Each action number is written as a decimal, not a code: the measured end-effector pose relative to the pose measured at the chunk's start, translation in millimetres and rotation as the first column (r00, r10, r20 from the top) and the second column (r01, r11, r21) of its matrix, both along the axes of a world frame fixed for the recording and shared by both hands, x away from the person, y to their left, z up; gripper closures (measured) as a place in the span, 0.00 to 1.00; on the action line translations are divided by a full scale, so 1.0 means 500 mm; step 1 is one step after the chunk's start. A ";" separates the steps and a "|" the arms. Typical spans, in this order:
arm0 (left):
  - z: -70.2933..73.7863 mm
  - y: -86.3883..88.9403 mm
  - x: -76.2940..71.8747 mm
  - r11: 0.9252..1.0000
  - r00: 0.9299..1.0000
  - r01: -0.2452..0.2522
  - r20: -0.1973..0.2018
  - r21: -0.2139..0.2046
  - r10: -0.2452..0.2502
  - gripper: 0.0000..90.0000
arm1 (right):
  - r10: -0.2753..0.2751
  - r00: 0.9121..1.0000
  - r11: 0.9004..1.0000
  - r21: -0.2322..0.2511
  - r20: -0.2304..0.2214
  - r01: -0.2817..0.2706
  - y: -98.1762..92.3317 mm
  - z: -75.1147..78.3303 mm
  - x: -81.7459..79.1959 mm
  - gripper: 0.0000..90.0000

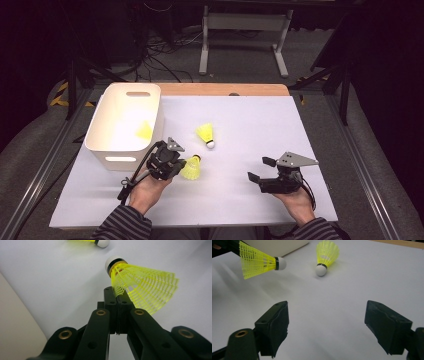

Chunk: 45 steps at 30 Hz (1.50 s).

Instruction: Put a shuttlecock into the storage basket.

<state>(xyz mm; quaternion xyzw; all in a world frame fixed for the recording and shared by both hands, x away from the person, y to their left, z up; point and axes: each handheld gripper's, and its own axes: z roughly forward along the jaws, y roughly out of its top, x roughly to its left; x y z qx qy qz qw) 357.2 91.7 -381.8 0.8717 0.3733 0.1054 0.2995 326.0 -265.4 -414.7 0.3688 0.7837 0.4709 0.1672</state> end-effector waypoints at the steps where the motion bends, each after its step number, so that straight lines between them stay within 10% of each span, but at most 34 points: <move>1: 0.001 0.000 0.000 1.000 1.000 0.000 0.001 0.001 0.000 1.00 | -0.005 1.000 1.000 0.002 0.004 0.005 -0.005 -0.002 -0.002 0.22; 45: 0.056 0.024 -0.004 0.999 1.000 0.021 -0.008 -0.028 -0.021 1.00 | -0.095 0.995 0.995 -0.012 0.007 0.095 -0.061 -0.052 -0.017 0.16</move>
